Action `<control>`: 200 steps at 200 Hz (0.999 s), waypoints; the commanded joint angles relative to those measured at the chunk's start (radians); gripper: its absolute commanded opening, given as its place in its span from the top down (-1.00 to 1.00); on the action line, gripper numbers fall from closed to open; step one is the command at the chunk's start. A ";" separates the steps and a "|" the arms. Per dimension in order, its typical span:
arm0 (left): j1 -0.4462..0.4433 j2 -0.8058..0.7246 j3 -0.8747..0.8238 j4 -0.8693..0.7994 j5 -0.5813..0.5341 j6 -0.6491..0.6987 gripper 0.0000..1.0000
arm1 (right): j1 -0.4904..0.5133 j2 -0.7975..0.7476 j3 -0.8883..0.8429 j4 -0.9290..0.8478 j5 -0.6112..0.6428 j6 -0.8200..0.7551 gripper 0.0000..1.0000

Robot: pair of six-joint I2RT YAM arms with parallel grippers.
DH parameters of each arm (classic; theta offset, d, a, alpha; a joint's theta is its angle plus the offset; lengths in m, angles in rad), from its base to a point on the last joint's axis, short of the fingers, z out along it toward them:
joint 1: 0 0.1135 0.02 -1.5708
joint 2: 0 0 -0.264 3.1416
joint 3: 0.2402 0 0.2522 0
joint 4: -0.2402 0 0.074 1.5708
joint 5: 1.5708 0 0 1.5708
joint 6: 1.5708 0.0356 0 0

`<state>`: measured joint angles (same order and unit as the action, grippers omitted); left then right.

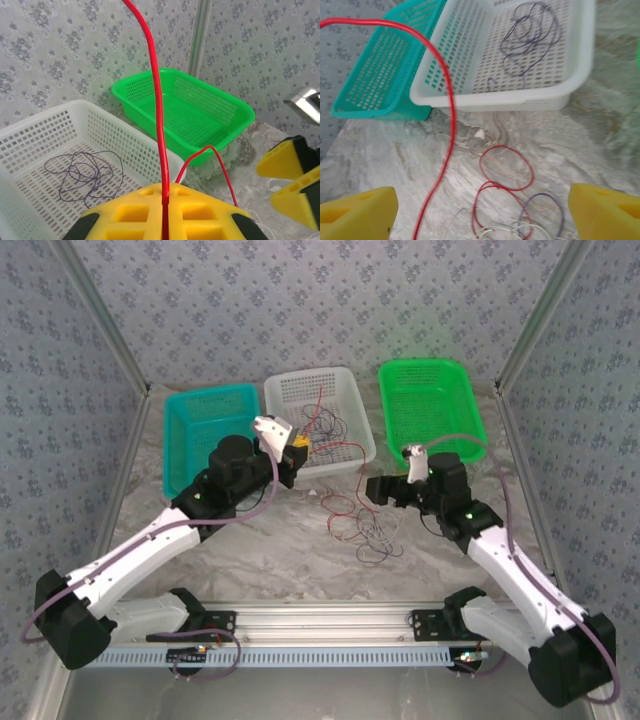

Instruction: Untangle the cables

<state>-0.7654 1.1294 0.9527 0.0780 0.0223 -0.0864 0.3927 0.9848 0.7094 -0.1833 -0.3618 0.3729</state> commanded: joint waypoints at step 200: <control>0.125 -0.148 -0.236 0.530 -0.471 -0.307 0.90 | 0.541 0.492 0.310 -0.294 0.047 -0.387 1.00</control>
<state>-0.6857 1.0344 0.7418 0.4667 -0.3370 -0.2840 0.8448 1.4136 0.9344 -0.3981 -0.3363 0.0895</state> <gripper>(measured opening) 0.054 0.092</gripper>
